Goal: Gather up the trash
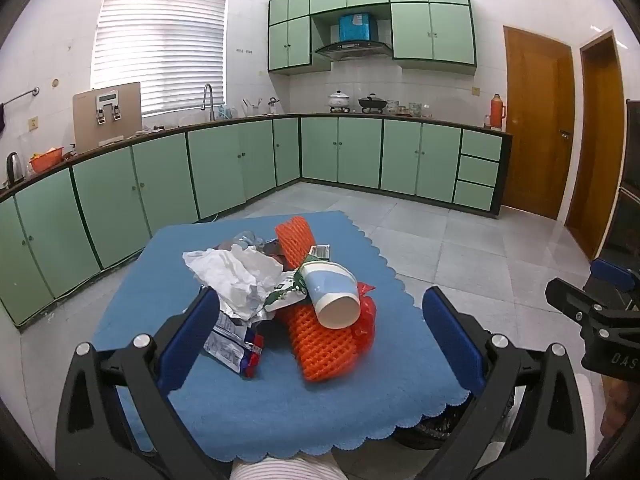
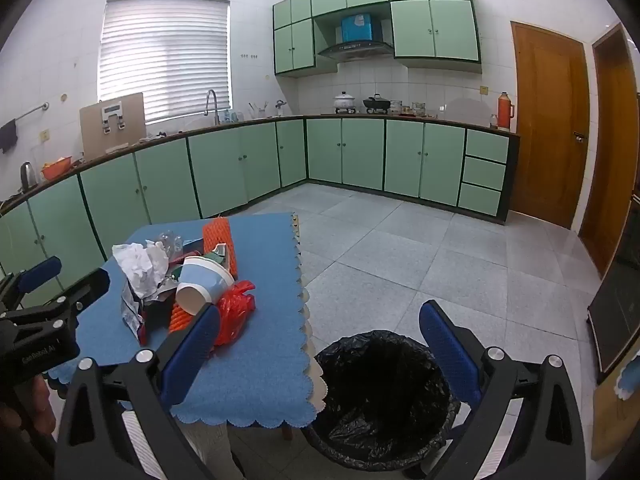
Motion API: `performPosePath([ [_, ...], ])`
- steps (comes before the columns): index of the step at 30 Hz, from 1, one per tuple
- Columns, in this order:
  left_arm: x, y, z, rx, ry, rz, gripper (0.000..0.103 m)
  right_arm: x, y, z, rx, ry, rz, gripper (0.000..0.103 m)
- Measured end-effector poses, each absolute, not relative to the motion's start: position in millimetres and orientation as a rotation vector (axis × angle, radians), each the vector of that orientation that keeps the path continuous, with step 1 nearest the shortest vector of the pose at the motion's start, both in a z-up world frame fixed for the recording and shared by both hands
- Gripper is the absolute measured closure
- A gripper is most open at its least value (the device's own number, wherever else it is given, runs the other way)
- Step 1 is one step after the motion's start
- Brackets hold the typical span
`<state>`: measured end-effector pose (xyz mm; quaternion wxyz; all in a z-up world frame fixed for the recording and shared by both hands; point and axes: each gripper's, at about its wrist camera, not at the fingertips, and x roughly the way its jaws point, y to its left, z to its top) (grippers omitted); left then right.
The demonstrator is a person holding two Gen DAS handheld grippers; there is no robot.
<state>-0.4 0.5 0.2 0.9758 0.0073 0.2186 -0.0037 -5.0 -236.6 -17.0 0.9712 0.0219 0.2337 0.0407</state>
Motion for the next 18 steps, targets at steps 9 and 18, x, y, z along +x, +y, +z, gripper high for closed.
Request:
performPosePath([
  [9,-1.4,1.6,2.3,0.020,0.439,-0.007,0.005,-5.1,-236.4,-17.3,0.047,0.472,0.084,0.006],
  [18,-3.5,3.5,4.6,0.025,0.443,0.010,0.005,-4.3,-236.4,-17.8,0.049,0.473,0.085,0.006],
])
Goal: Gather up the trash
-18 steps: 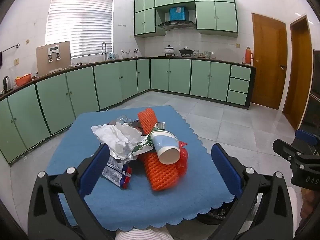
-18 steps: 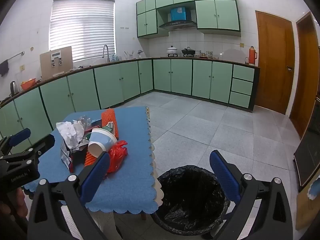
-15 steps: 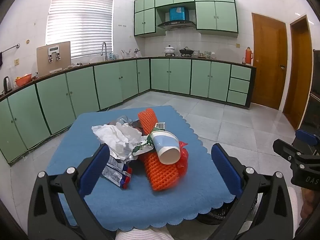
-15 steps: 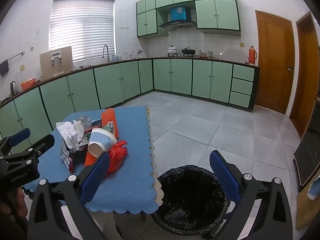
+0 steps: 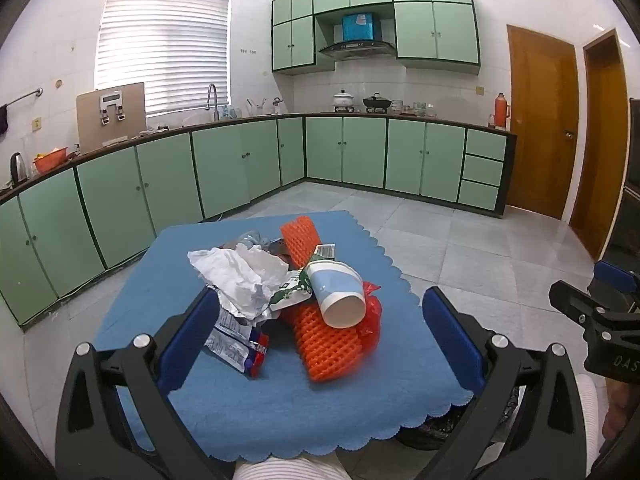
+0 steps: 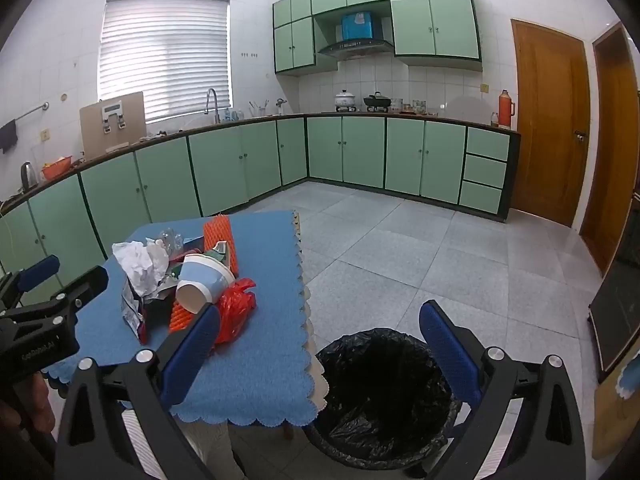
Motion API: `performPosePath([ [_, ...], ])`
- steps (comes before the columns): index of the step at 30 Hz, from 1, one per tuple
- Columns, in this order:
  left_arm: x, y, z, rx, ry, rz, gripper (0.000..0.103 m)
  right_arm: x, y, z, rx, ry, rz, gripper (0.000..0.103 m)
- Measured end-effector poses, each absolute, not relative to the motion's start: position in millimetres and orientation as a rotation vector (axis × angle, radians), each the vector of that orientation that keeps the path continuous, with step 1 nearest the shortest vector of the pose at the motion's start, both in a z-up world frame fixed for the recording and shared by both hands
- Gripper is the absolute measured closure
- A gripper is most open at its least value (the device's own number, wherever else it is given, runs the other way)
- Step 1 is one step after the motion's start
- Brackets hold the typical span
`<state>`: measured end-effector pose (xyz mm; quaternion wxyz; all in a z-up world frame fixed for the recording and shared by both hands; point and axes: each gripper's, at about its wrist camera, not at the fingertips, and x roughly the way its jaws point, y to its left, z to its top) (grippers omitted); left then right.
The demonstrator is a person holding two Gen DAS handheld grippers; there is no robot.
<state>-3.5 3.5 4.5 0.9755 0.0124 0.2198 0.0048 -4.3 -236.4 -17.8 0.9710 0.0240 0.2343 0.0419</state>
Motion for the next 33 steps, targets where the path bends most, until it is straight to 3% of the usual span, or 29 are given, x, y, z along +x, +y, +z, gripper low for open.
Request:
performPosePath([
  [33,-0.2,3.8,-0.4,0.024,0.448,0.010,0.005,-3.0,-234.0,-23.1,0.054,0.479,0.085,0.006],
])
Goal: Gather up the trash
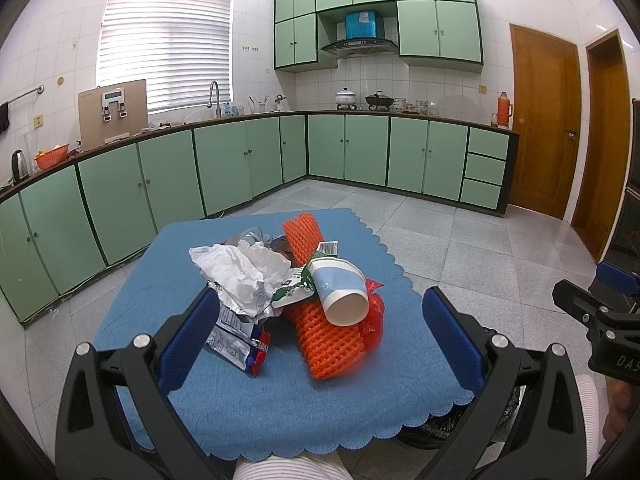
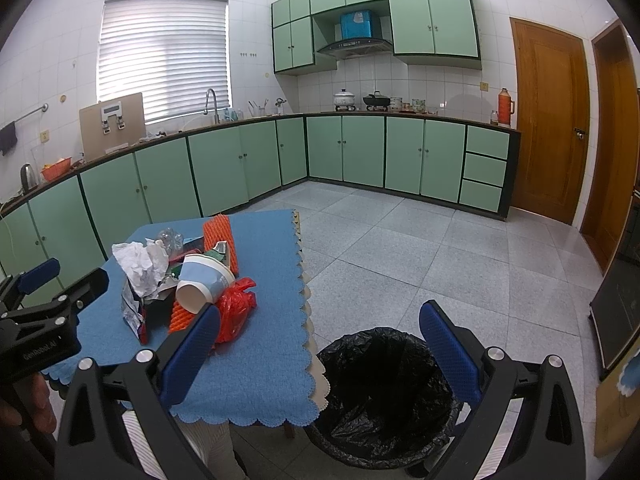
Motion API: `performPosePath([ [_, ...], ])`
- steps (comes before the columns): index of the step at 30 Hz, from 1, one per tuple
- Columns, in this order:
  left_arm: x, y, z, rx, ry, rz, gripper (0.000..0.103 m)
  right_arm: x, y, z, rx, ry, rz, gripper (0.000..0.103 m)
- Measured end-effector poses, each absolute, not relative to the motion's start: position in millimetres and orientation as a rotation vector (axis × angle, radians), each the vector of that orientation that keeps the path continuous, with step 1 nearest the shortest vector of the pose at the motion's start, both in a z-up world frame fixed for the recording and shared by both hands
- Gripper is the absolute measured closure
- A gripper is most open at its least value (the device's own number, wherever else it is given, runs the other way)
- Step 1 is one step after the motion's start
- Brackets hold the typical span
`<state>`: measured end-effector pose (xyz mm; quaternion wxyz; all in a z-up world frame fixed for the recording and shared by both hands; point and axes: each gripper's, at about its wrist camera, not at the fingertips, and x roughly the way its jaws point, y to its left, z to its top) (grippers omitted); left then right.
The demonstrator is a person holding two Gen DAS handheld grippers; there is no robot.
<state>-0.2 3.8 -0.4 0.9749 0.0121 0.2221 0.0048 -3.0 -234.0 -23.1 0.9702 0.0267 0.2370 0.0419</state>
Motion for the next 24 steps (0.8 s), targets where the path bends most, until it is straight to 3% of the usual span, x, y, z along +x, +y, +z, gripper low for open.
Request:
performPosePath([
  [24,0.5,3.7,-0.8,0.024,0.449,0.011,0.005,-0.1,-233.7,-27.6,0.059,0.483,0.085,0.006],
])
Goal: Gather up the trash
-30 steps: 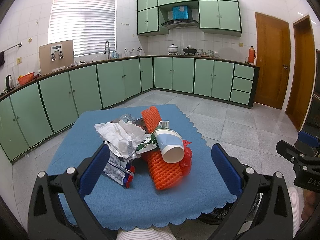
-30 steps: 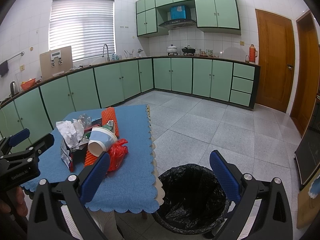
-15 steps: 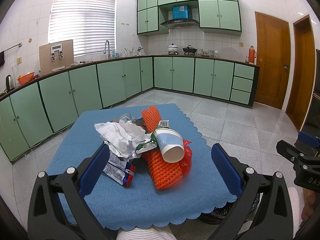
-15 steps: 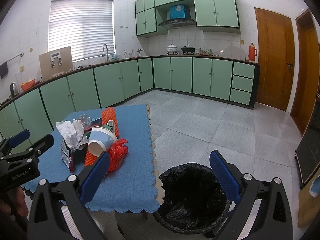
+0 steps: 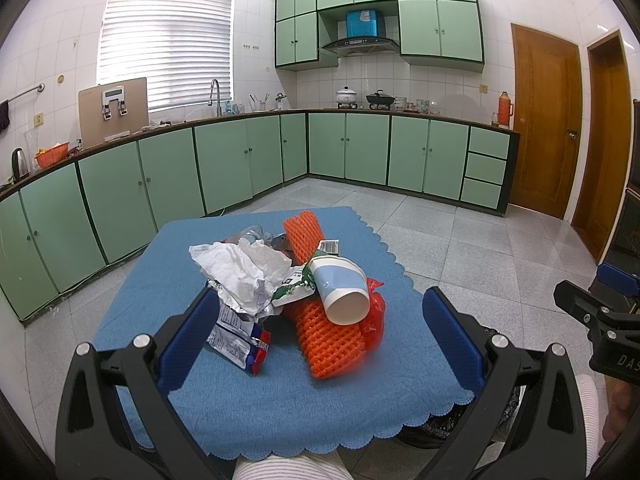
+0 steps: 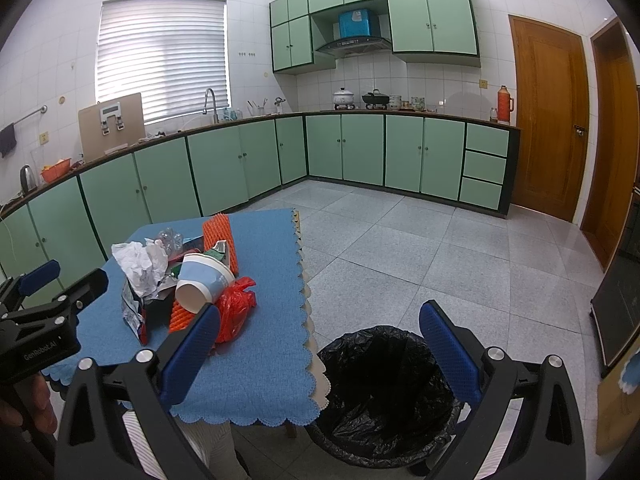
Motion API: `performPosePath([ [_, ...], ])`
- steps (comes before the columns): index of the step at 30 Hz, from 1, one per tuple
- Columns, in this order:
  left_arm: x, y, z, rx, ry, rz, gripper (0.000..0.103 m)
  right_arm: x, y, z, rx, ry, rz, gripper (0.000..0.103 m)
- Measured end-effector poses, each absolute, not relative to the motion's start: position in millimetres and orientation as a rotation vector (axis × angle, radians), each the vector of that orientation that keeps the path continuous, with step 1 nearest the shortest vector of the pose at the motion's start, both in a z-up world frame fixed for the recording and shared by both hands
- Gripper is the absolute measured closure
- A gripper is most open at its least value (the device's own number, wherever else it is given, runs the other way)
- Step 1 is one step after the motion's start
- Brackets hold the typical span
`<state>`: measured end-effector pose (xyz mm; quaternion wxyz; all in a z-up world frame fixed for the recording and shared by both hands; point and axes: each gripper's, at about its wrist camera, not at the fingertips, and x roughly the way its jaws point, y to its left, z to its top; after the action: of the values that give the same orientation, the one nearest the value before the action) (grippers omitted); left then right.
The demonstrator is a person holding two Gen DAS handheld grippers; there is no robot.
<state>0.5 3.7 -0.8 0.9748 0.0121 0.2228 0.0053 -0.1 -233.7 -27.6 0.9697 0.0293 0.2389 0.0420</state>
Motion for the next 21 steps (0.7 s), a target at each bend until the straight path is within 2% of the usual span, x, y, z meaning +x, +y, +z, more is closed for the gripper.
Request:
performPosePath([
  [21,18,22,-19,0.022,0.471,0.048,0.005,16,-227,-25,0.064,0.498,0.101,0.006],
])
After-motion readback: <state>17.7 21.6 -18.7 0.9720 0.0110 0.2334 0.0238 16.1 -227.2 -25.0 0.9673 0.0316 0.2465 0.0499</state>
